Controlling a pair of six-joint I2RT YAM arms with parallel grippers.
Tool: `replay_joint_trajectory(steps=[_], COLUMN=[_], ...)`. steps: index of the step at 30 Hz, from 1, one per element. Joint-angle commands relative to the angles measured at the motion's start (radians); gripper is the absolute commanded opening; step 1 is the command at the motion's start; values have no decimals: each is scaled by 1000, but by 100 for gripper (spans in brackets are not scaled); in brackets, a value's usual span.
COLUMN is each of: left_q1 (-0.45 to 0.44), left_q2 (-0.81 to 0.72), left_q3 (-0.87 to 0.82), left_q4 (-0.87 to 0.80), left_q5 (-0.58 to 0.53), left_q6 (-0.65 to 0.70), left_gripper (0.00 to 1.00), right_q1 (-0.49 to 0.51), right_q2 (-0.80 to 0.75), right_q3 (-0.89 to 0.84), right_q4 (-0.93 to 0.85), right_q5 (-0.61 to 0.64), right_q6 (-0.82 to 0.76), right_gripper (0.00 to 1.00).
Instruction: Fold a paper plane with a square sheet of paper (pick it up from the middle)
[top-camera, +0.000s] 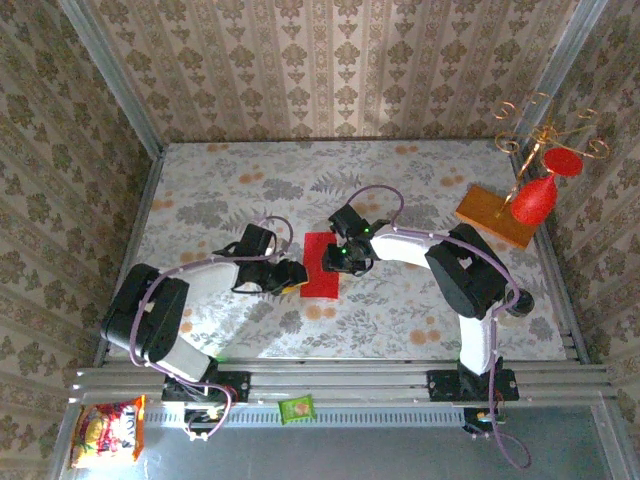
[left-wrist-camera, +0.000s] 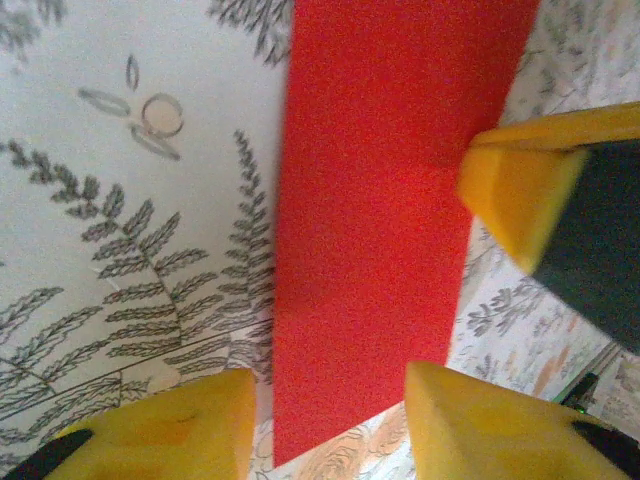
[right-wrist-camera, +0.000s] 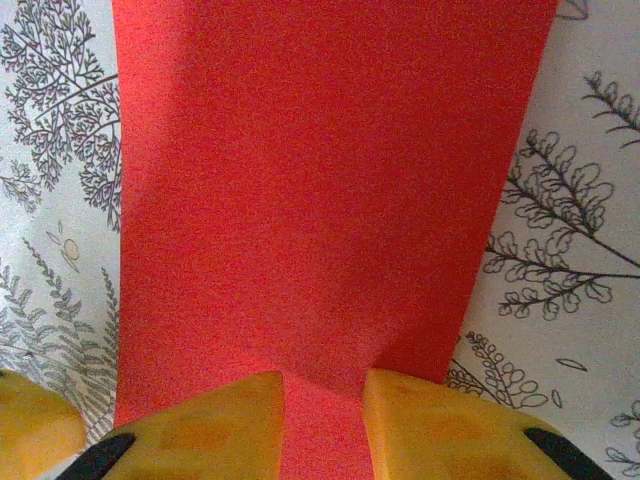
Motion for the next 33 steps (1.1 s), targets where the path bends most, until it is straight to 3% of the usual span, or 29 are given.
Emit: replay_joint_trajectory(steps=[1, 8, 16, 25, 33], left_q1=[-8, -13, -13, 37, 80], left_q2=[27, 48, 66, 117, 142], left_q3=[-25, -25, -10, -30, 31], left_q4=[66, 114, 145, 331, 225], left_q5=[16, 22, 50, 201, 199], left_q6=[-29, -40, -49, -139, -78], left_gripper=[40, 32, 30, 31, 28], right_q1=[-6, -6, -6, -7, -7], right_q2=[42, 50, 55, 57, 57], right_q3=[-8, -14, -21, -25, -33], right_q4=[-77, -66, -57, -47, -33], right_q5=[-6, -14, -16, -19, -21], right_q6=[-36, -22, -15, -6, 1], right_gripper=[30, 28, 28, 28, 28])
